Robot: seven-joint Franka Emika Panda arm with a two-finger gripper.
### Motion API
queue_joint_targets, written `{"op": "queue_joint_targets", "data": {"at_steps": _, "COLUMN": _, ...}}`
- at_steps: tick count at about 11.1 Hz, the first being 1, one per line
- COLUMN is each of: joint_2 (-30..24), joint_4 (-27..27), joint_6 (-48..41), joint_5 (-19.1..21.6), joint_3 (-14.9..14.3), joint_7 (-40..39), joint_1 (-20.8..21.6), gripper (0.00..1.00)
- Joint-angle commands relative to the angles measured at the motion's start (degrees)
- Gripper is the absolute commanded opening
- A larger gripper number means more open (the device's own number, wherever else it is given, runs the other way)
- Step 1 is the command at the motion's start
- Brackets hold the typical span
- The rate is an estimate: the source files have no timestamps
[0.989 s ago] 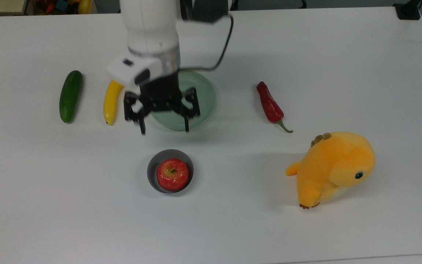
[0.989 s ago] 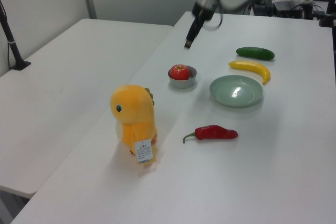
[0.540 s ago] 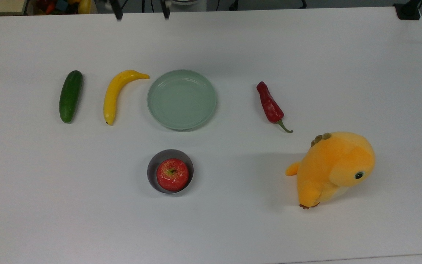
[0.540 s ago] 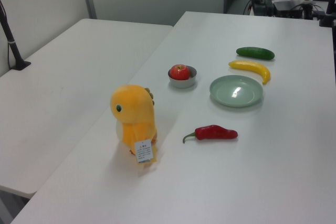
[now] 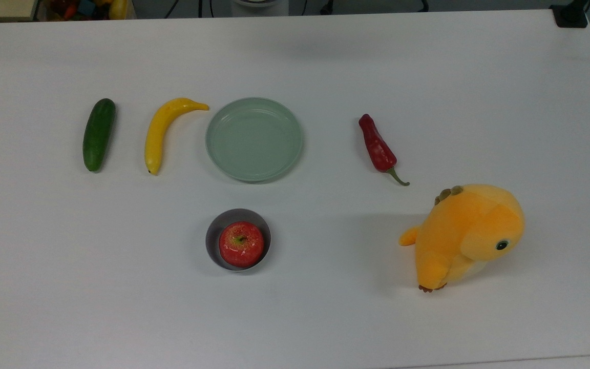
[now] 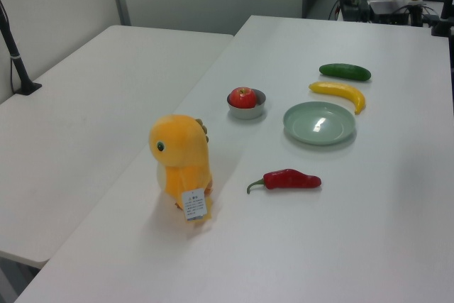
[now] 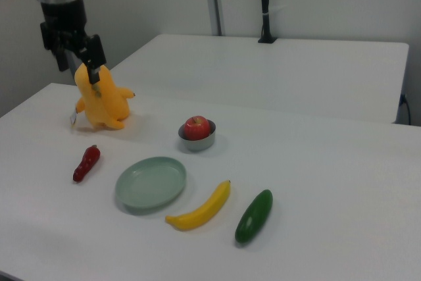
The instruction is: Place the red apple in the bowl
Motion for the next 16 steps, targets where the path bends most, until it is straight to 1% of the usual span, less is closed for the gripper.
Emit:
{"op": "queue_joint_targets", "data": {"at_steps": 1, "joint_2": -0.86, "joint_4": -5.98, "joint_6": 3.42, "joint_5": -3.28, "joint_3": 4.2, "joint_7": 1.22, "joint_1": -2.2, "gripper": 1.0}}
{"op": "queue_joint_targets", "data": {"at_steps": 2, "joint_2": -0.69, "joint_4": -6.78, "joint_6": 6.4, "joint_5": -3.46, "joint_3": 4.11, "joint_7": 0.35, "joint_1": -2.2, "gripper": 1.0}}
{"op": "queue_joint_targets", "data": {"at_steps": 3, "joint_2": 0.01, "joint_4": -6.79, "joint_6": 8.6, "joint_5": -3.98, "joint_3": 3.94, "joint_7": -2.62, "joint_1": -2.2, "gripper": 1.0}}
{"op": "queue_joint_targets", "data": {"at_steps": 4, "joint_2": 1.41, "joint_4": -6.53, "joint_6": 10.45, "joint_5": -4.16, "joint_3": 3.42, "joint_7": -7.17, "joint_1": -2.2, "gripper": 1.0}}
{"op": "queue_joint_targets", "data": {"at_steps": 5, "joint_2": 2.12, "joint_4": -6.44, "joint_6": 12.38, "joint_5": -4.16, "joint_3": 3.15, "joint_7": -9.74, "joint_1": -2.2, "gripper": 1.0}}
{"op": "queue_joint_targets", "data": {"at_steps": 8, "joint_2": 2.92, "joint_4": -6.61, "joint_6": 18.81, "joint_5": -4.07, "joint_3": 1.83, "joint_7": -10.3, "joint_1": -1.85, "gripper": 1.0}}
{"op": "queue_joint_targets", "data": {"at_steps": 10, "joint_2": 2.92, "joint_4": -6.7, "joint_6": 18.91, "joint_5": -3.46, "joint_3": 1.31, "joint_7": -10.21, "joint_1": -1.67, "gripper": 1.0}}
{"op": "queue_joint_targets", "data": {"at_steps": 16, "joint_2": 2.74, "joint_4": -6.7, "joint_6": 18.21, "joint_5": -3.37, "joint_3": 1.21, "joint_7": -10.21, "joint_1": -1.5, "gripper": 1.0}}
